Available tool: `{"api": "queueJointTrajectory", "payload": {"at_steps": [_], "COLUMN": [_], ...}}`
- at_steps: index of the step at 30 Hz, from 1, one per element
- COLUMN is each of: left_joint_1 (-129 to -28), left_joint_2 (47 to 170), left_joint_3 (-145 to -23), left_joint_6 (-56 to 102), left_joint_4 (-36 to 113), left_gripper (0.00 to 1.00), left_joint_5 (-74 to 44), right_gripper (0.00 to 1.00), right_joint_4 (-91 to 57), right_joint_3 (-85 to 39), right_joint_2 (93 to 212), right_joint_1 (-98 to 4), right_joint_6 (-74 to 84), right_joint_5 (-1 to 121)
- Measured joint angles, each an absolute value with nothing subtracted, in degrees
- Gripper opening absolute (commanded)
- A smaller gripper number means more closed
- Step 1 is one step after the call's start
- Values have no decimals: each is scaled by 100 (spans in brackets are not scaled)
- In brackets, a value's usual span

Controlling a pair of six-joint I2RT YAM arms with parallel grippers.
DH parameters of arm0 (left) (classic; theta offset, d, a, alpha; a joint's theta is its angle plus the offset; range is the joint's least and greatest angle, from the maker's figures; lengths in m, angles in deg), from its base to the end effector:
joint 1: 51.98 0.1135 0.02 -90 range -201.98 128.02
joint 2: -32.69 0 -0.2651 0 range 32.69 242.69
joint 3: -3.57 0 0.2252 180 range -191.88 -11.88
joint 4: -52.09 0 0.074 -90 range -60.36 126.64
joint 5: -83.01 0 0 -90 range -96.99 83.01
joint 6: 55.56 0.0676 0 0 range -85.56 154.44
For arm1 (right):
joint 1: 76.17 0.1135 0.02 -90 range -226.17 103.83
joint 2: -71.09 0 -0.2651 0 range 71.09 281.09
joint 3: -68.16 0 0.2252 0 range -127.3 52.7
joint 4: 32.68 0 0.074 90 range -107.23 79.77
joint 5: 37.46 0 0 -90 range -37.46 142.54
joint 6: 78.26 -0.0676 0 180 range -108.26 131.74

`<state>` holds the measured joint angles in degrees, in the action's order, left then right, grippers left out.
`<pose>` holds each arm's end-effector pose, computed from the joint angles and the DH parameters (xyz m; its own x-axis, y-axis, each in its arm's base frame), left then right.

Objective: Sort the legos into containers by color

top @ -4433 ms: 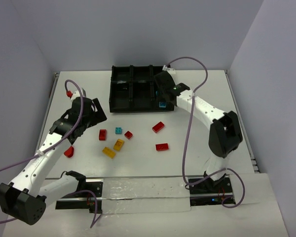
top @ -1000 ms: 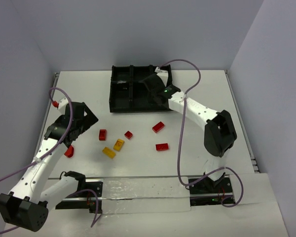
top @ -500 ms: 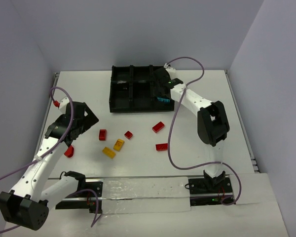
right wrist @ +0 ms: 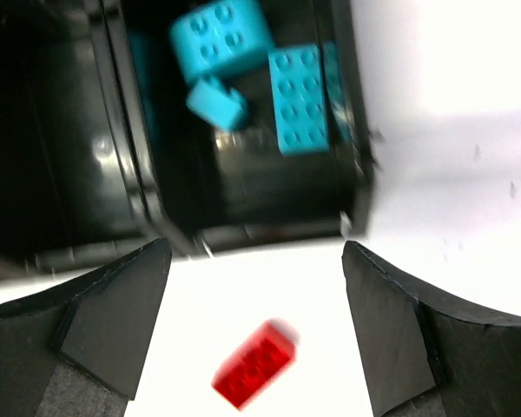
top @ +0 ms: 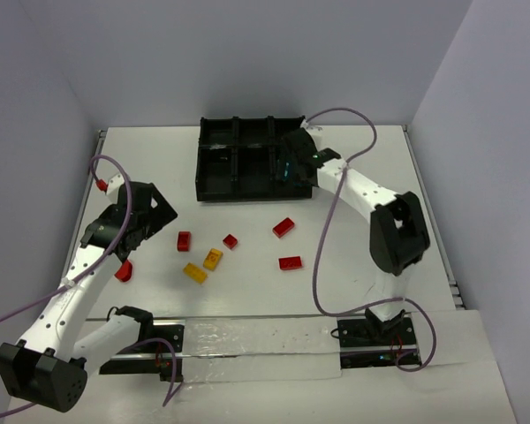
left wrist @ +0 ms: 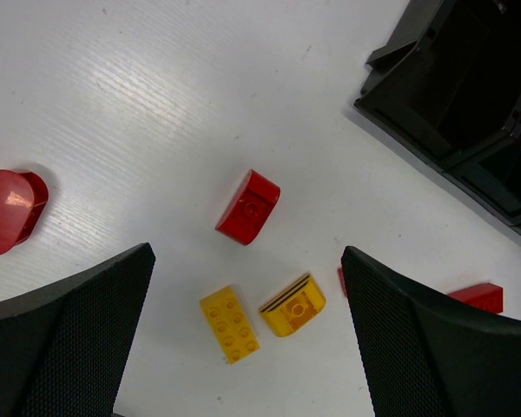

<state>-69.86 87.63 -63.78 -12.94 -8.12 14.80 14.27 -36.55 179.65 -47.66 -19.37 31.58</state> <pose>0.1786 -0.0312 0.2776 -0.5126 -0.5526 -0.6572 -0.4864 0.8176 -0.3081 0.3769 0.1772 0.2434 -0.7107 0.1630 -0.6844 0.1403 0.9861 0.0892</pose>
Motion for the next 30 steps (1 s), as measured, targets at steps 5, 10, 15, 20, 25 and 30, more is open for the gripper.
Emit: {"api": "queueJointTrajectory", "payload": {"at_steps": [5, 10, 15, 20, 25, 30], "left_joint_1": [-6983, -6981, -6981, -6981, -6981, -6981], "left_joint_2": [8769, 8821, 8826, 8824, 8824, 8822], "left_joint_3": [-6378, -6378, -6378, -6378, -6378, -6378], "left_joint_6": [-1289, -1289, -1290, -1292, -1289, -1285], "left_joint_4": [-771, -747, -728, -726, -728, -728], "left_gripper": [98, 98, 98, 98, 98, 98], "left_joint_5": [1415, 1359, 1322, 1291, 1271, 1269], "right_gripper": [90, 99, 100, 100, 95, 86], "right_joint_4": [1201, 1048, 949, 808, 611, 506], "right_joint_3": [-2190, -1274, -1116, -1116, -1113, -1136], "right_joint_2": [16718, 16220, 16376, 16742, 17013, 17358], "right_joint_1": [-4637, -4312, -3899, -3667, -3636, -3599], "right_joint_6": [-2063, -2385, -2672, -2964, -3205, -3278], "right_joint_5": [3214, 3364, 3504, 3661, 3742, 3779]}}
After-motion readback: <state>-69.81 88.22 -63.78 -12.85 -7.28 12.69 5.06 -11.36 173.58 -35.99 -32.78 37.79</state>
